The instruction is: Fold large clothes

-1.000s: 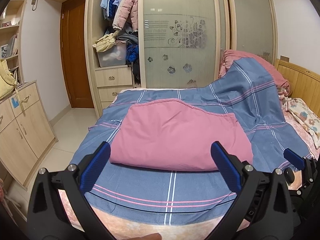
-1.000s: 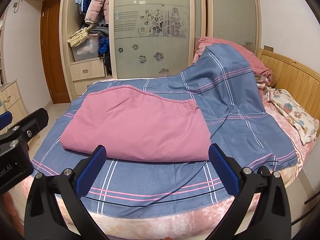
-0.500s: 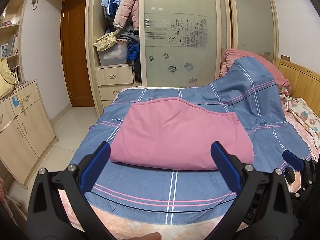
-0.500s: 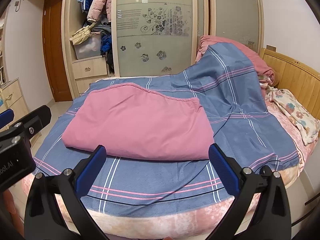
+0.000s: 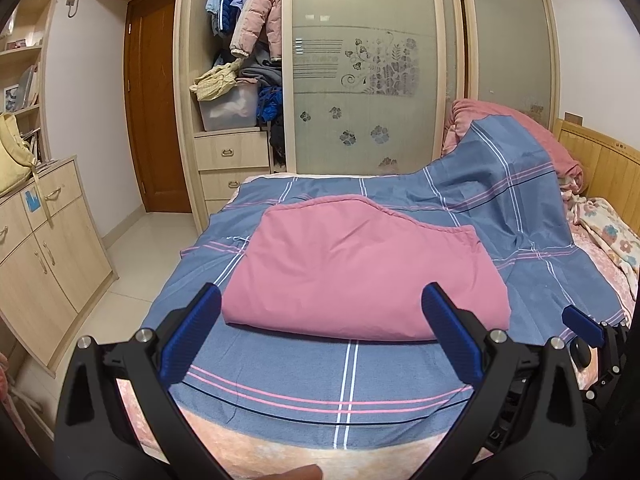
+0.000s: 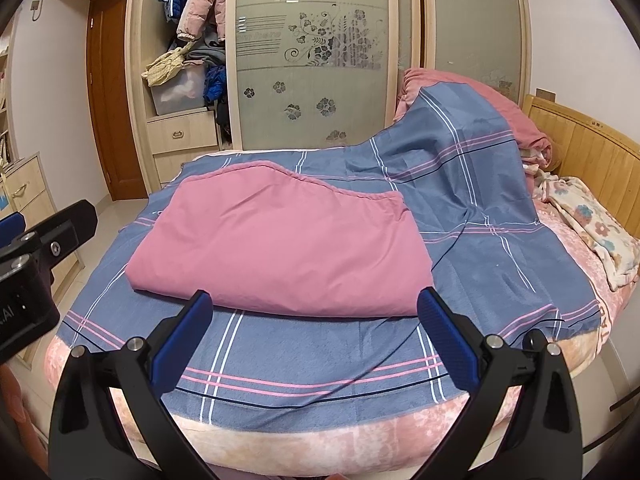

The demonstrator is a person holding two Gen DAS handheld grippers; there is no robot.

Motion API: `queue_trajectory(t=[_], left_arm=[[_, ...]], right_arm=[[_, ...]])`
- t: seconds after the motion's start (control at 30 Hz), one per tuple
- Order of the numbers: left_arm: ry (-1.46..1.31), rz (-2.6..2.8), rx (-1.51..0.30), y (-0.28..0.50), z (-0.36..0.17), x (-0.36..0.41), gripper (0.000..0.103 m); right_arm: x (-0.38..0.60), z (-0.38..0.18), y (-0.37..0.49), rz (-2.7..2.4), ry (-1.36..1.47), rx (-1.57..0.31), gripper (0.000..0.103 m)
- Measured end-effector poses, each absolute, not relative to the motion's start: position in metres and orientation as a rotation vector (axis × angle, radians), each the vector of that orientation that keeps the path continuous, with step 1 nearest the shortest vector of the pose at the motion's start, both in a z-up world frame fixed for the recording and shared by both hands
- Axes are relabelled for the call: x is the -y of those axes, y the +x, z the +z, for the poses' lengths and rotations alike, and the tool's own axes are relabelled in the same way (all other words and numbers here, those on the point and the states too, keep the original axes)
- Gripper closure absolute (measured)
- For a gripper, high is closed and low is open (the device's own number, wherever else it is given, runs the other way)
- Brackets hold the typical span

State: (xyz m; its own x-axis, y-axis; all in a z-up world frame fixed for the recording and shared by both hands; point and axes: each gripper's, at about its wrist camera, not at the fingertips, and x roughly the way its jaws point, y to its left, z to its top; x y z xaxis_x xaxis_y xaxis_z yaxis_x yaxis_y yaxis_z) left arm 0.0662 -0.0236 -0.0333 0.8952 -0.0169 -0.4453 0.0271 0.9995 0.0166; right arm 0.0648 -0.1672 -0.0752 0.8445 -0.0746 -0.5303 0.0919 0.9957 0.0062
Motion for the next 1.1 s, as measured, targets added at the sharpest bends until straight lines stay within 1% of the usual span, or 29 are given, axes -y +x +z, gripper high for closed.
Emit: queue_trajectory(t=[1.1], left_arm=[[0.020, -0.016, -0.472, 0.0700, -0.0347, 0.0215, 0.002]], right_arm=[[0.1665, -0.0799, 0.0660, -0.070, 0.040, -0.576, 0.001]])
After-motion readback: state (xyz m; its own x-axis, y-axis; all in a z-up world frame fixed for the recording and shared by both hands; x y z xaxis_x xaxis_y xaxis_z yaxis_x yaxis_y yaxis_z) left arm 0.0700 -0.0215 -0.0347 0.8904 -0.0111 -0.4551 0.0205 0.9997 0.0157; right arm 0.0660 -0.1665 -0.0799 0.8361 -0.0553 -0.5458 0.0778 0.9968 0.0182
